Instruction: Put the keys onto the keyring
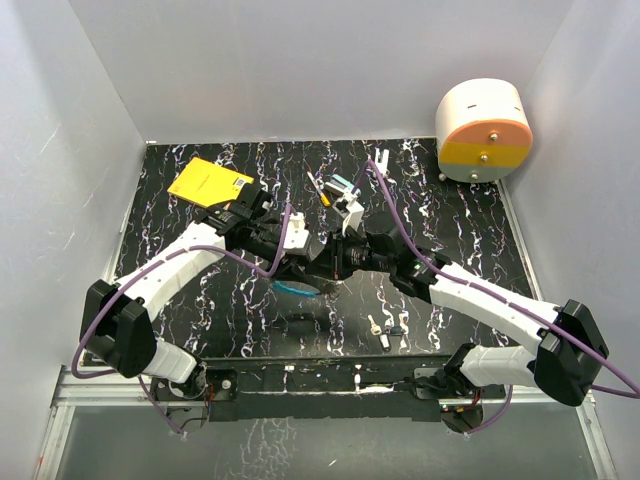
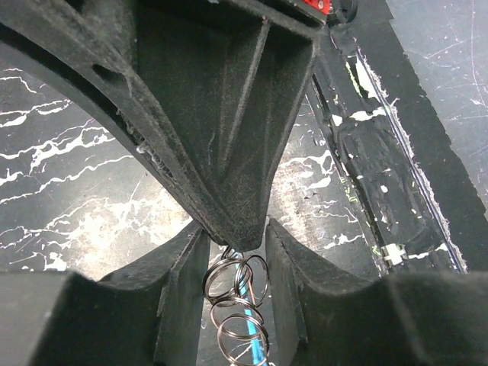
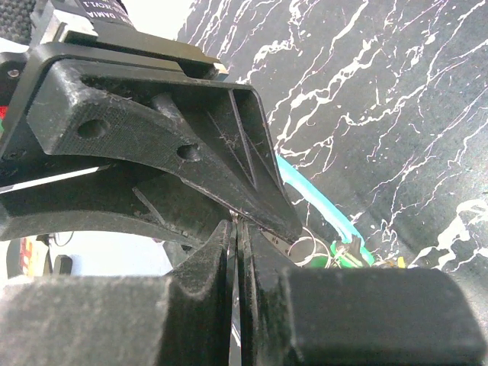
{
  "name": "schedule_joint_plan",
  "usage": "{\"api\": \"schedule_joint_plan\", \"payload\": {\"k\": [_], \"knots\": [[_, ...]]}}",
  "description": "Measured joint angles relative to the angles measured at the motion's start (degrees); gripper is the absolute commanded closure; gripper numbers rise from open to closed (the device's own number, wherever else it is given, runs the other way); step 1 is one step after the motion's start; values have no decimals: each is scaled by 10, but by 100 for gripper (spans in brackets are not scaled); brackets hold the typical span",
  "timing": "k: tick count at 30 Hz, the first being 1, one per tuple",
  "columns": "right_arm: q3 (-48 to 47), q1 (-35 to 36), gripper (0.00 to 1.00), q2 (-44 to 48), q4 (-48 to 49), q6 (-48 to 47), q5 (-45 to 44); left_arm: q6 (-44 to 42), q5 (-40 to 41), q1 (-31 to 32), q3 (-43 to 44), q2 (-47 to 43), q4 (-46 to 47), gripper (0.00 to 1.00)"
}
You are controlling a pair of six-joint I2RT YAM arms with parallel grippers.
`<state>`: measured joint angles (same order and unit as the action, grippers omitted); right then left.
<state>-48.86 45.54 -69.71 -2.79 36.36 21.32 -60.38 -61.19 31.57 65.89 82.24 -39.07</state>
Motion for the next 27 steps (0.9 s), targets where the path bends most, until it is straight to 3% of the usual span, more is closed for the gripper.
{"api": "schedule_joint_plan", "payload": {"k": [15, 23, 27], "knots": [[0, 0, 92, 28, -1, 0, -9, 11, 22, 1, 0, -4, -2, 69], [0, 0, 92, 29, -2, 0, -9, 14, 27, 1, 0, -6, -3, 86], [0, 0, 92, 29, -2, 0, -9, 12, 25, 1, 1, -6, -5, 88]]}}
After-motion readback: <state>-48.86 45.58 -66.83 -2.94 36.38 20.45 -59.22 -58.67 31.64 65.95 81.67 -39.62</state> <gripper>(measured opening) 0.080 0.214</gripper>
